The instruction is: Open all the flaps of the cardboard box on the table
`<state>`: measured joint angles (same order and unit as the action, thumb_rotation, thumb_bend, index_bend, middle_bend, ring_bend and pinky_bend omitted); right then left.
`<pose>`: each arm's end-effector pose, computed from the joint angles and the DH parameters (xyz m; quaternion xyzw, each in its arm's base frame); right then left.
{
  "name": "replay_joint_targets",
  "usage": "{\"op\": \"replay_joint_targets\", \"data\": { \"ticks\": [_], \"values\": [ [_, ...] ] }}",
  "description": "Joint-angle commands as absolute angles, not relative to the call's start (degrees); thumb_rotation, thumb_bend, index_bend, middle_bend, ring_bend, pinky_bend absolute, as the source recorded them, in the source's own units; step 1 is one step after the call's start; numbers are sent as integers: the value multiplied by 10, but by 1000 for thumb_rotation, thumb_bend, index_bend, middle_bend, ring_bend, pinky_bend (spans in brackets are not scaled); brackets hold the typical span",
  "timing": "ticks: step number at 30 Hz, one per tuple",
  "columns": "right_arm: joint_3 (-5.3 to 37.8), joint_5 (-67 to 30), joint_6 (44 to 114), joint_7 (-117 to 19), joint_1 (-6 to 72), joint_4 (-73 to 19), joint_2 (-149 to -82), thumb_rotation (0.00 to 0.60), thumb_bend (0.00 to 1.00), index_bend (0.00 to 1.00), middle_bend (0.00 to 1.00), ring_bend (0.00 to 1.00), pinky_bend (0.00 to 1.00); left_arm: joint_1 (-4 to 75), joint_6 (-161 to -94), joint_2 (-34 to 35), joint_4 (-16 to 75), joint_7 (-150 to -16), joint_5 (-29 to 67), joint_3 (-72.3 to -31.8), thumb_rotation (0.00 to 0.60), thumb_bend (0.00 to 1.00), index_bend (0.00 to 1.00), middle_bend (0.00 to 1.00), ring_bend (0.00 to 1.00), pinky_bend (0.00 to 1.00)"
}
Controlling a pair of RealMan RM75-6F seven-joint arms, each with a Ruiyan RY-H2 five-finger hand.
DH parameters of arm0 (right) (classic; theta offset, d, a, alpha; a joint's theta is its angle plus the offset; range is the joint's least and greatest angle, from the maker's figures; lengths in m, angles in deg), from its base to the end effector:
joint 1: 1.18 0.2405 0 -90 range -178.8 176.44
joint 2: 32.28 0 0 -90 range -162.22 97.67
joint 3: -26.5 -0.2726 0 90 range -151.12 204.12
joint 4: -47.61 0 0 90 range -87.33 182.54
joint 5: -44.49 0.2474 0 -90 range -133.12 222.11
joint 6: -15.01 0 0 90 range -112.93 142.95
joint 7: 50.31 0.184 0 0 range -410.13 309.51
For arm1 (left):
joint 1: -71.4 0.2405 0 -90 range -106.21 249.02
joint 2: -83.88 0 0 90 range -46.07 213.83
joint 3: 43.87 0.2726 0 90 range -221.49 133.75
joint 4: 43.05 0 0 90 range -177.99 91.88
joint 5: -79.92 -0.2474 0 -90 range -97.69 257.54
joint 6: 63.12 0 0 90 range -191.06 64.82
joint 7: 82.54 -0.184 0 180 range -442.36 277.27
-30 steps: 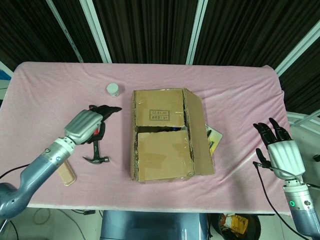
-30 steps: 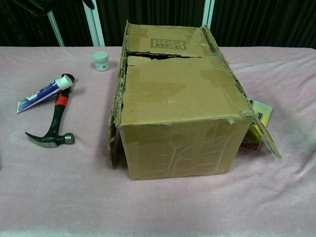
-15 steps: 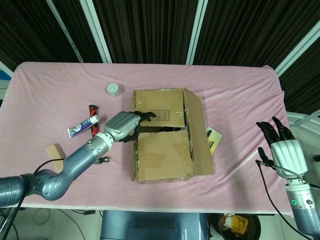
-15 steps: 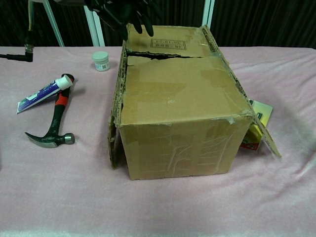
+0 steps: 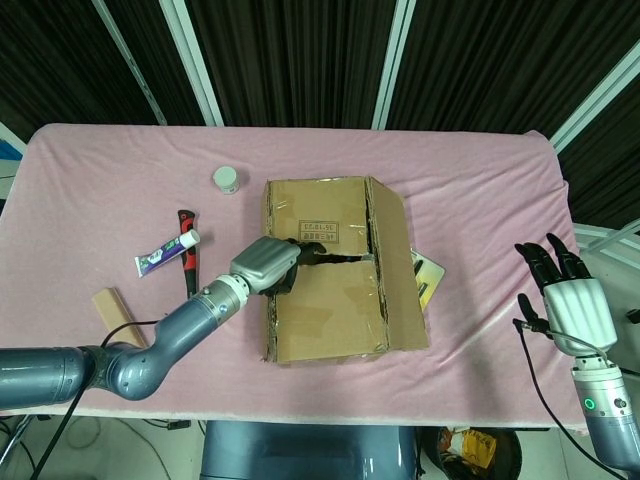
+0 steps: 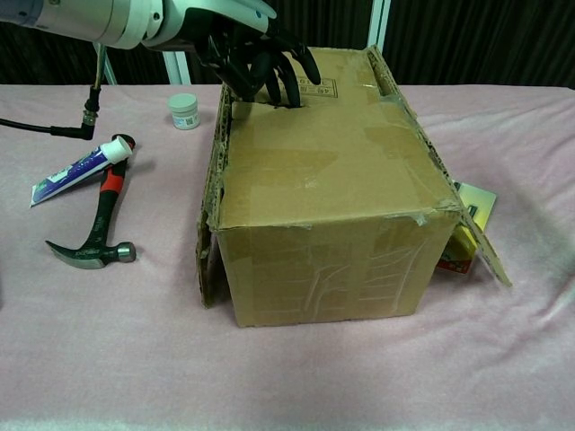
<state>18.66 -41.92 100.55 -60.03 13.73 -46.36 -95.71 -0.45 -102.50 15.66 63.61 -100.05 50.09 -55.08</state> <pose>-0.2753 -0.2980 0.1498 0.6292 -0.2588 0.4281 0.5948 0.0095 0.4049 -0.0198 -0.7883 -0.4501 -0.3263 0.2638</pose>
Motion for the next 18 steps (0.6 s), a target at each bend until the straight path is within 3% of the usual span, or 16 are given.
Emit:
{"op": "replay_joint_targets", "data": {
  "ticks": [1,6,18],
  "values": [
    [186,-420,1006,-599,137,-463,-958,600,440,146,209,69,246,-5,-1027,160,645,-989,505,-554,600,929,179,284,231,357],
    [184,-422,1007,-598,136,-462,-959,600,440,146,209,69,246,2,-1018,180,670,-958,500,-564,600,929,188,294,243,364],
    [182,-429,1010,-598,133,-464,-961,600,440,146,209,69,245,67,-1029,233,746,-839,410,-631,600,928,188,295,243,364]
  ]
}}
